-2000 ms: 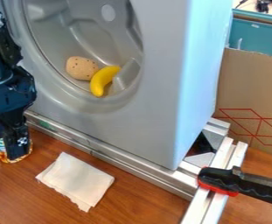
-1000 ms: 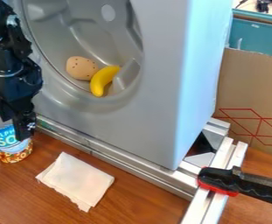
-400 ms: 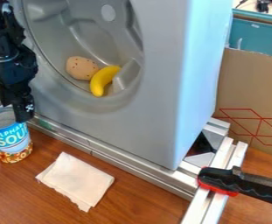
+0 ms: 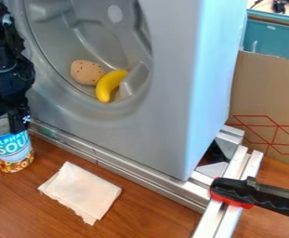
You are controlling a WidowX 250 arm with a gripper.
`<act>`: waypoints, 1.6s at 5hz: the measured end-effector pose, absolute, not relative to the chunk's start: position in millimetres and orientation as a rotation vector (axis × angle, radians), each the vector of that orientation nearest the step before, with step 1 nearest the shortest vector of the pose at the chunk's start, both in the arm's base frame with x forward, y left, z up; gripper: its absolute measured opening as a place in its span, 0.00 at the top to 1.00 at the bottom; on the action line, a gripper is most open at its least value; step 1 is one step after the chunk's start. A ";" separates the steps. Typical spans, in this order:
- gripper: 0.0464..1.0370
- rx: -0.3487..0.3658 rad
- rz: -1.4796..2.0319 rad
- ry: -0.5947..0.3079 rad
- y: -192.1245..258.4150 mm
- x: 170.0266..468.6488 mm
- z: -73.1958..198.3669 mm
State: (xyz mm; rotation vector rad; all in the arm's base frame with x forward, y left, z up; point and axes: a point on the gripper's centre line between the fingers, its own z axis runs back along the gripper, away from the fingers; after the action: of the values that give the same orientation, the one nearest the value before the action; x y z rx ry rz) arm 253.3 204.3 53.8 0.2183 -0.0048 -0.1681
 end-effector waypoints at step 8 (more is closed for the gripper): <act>0.04 0.122 -0.087 0.162 147.0 155.9 25.8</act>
State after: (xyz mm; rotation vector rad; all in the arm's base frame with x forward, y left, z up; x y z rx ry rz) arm 155.9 147.0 25.8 0.1221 0.1619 -0.0870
